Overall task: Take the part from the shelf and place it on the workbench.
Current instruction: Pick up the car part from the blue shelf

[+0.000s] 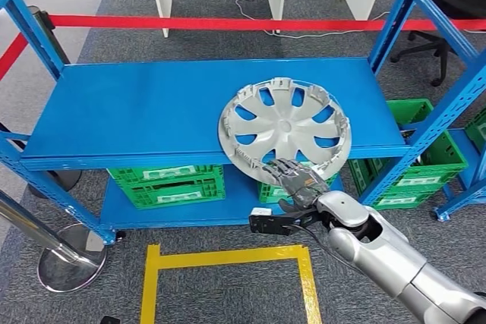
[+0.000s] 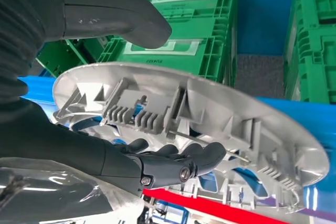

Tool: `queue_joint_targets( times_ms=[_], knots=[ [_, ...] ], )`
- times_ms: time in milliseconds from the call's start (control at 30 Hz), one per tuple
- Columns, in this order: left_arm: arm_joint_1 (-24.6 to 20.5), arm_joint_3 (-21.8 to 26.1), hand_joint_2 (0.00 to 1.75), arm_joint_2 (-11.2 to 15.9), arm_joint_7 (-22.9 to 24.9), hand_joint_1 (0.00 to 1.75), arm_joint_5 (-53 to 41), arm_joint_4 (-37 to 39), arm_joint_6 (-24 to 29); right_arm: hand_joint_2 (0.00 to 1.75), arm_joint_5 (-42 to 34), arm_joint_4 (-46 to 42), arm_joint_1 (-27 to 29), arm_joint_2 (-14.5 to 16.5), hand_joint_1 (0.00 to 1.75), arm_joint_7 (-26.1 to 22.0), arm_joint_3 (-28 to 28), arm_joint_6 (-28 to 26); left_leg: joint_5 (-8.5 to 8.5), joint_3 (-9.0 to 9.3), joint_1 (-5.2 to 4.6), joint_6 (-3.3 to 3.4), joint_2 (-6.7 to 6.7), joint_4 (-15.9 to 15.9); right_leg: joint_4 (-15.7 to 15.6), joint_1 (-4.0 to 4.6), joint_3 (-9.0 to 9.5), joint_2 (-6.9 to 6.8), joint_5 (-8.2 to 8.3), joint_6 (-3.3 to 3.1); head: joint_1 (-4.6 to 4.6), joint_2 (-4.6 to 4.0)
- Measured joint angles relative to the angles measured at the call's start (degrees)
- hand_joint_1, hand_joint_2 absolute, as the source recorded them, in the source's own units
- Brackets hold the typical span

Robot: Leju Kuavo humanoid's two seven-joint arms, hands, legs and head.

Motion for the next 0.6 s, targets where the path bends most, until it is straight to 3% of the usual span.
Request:
queue_joint_targets(
  times_ms=[67, 200, 267, 333, 367, 400, 433, 500, 533, 600],
  knots=[
    [0.0, 0.0, 0.00, -0.1, 0.0, 0.00, 0.0, 0.0, -0.1, 1.75, 0.4, 0.2, -0.3, 0.4, 0.00, 0.3, 0.1, -0.1, -0.17, -0.20, -0.20, -0.47, 0.01, 0.3, -4.9, 0.12, 2.59, 0.05, 1.22, -0.41, -0.07, 0.00],
    [0.0, 0.0, 0.00, -0.1, 0.0, 0.00, 0.2, 0.0, -0.2, 1.75, 1.6, 0.9, -0.6, 1.2, 0.00, 1.1, 0.4, -0.8, -0.93, -0.57, -0.10, -1.62, 0.05, 1.2, -5.7, 0.04, 3.03, 0.05, 1.08, -1.56, -0.11, 0.00],
    [0.0, 0.0, 0.00, -0.1, 0.0, 0.00, 0.3, 0.0, -0.2, 1.75, 2.0, 1.2, -0.6, 1.5, 0.00, 1.4, 0.5, -1.1, -3.79, -2.55, 0.09, -2.32, 0.08, 5.9, -5.8, -0.20, 3.18, -0.11, 1.19, -2.11, -0.14, 0.00],
    [0.1, 0.0, 0.00, -0.2, 0.0, 0.00, 0.3, 0.0, -0.3, 1.75, 2.3, 1.6, -0.6, 1.8, 0.00, 1.6, 0.5, -1.4, -7.23, -6.01, 0.30, -2.80, 0.10, 13.5, -5.8, -0.19, 3.19, -0.17, 1.12, -2.34, -0.15, 0.00],
    [0.2, 0.0, 0.00, -0.2, 0.0, 0.00, 0.4, 0.0, -0.3, 1.75, 2.4, 1.8, -0.5, 1.9, 0.00, 1.7, 0.6, -1.6, -7.89, -7.24, 0.38, -2.92, 0.11, 16.1, -5.8, -0.18, 3.21, -0.16, 1.09, -2.37, -0.16, 0.00],
    [0.2, 0.0, 0.00, -0.1, 0.0, 0.00, 0.4, 0.0, -0.4, 1.75, 2.6, 2.0, -0.4, 2.1, 0.00, 1.8, 0.6, -1.8, -7.42, -7.59, 0.43, -2.97, 0.11, 16.7, -5.8, -0.19, 3.25, -0.13, 1.06, -2.37, -0.16, 0.00],
    [0.2, 0.0, 0.00, -0.1, 0.0, 0.00, 0.4, 0.0, -0.5, 1.75, 2.9, 2.2, -0.4, 2.3, 0.00, 2.0, 0.6, -2.0, -5.87, -6.88, 0.47, -2.94, 0.11, 15.0, -5.7, -0.20, 3.34, -0.09, 1.01, -2.33, -0.17, 0.00],
    [0.2, 0.0, 0.00, 0.0, 0.0, 0.00, 0.5, 0.0, -0.5, 1.75, 3.2, 2.5, -0.4, 2.6, 0.00, 2.2, 0.6, -2.3, -1.78, -3.47, 0.51, -2.69, 0.09, 7.5, -5.7, -0.18, 3.57, -0.02, 0.82, -2.07, -0.15, 0.00],
    [0.2, 0.0, 0.00, 0.0, 0.0, 0.00, 0.5, 0.0, -0.5, 1.75, 3.2, 2.6, -0.4, 2.8, 0.00, 2.2, 0.5, -2.4, -0.55, -1.93, 0.46, -2.50, 0.06, 4.0, -5.6, -0.07, 3.55, 0.03, 0.72, -1.85, -0.15, 0.00],
    [0.1, 0.0, 0.00, 0.0, 0.0, 0.00, 0.5, 0.0, -0.6, 1.75, 3.3, 2.9, -0.4, 3.0, 0.00, 2.3, 0.5, -2.6, -0.19, -0.80, 0.31, -2.05, 0.00, 1.1, -5.6, 0.12, 3.31, 0.07, 0.74, -1.28, -0.09, 0.00]
  ],
)
